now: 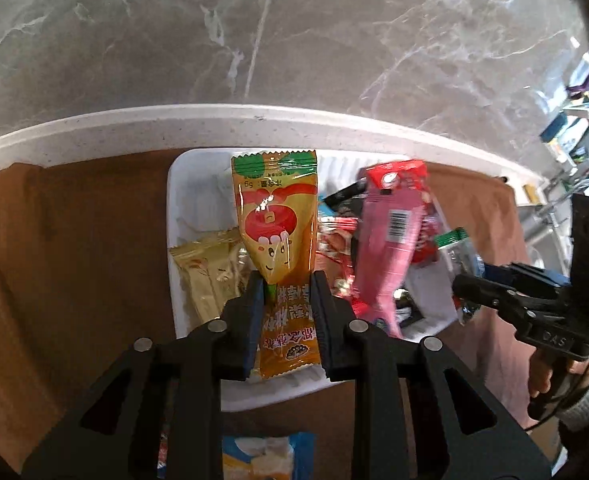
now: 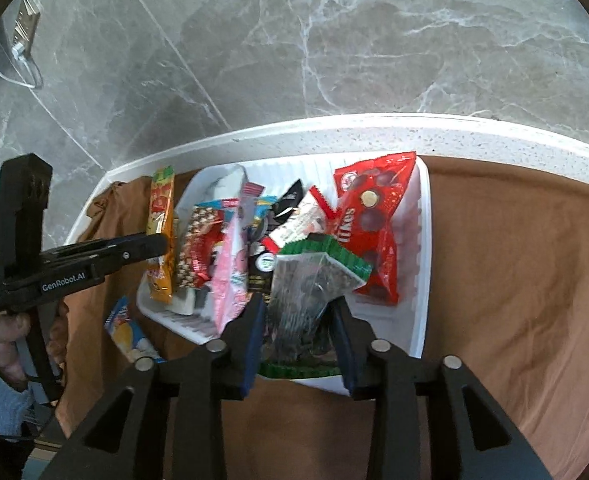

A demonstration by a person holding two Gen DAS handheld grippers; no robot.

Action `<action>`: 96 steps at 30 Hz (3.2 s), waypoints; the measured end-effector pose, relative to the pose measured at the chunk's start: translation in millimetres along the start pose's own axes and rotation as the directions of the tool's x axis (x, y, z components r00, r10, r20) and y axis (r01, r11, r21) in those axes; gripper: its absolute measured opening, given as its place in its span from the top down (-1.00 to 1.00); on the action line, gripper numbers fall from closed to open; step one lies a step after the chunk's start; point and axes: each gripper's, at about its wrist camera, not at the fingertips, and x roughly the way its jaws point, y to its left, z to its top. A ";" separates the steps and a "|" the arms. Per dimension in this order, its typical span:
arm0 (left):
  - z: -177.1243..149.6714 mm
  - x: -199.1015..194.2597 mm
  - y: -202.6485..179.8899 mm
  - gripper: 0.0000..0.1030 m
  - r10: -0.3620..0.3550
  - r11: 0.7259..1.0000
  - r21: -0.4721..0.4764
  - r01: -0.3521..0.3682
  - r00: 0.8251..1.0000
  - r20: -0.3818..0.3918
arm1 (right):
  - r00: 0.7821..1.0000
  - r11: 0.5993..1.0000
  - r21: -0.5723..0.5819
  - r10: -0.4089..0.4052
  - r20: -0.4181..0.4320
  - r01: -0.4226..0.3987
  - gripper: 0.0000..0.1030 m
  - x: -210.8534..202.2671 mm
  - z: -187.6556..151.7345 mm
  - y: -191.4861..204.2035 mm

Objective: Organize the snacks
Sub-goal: 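Lower orange bar into tray with left tool while right tool lowers seed bag in, then open both tools over the tray and move them back to the cloth, then grasp the blue cake packet with left tool while right tool grasps white bun packet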

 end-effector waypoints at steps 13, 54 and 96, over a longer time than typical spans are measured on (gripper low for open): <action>5.1 -18.1 3.9 -0.12 0.052 0.999 -0.013 -0.051 0.994 0.096 | 0.999 1.000 -0.003 -0.024 0.042 0.024 -0.03 -15.2 -3.2 1.1; -165.0 -101.9 29.4 -0.16 0.147 0.894 0.430 -0.130 0.989 -0.006 | 0.987 0.958 -0.285 -0.021 -0.162 -0.027 -0.06 -70.8 -216.7 133.1; -140.9 -10.2 5.2 0.12 0.136 0.345 0.920 0.186 0.960 -0.245 | 0.963 0.945 -0.280 -0.218 -0.162 0.167 0.45 -46.0 -220.6 153.1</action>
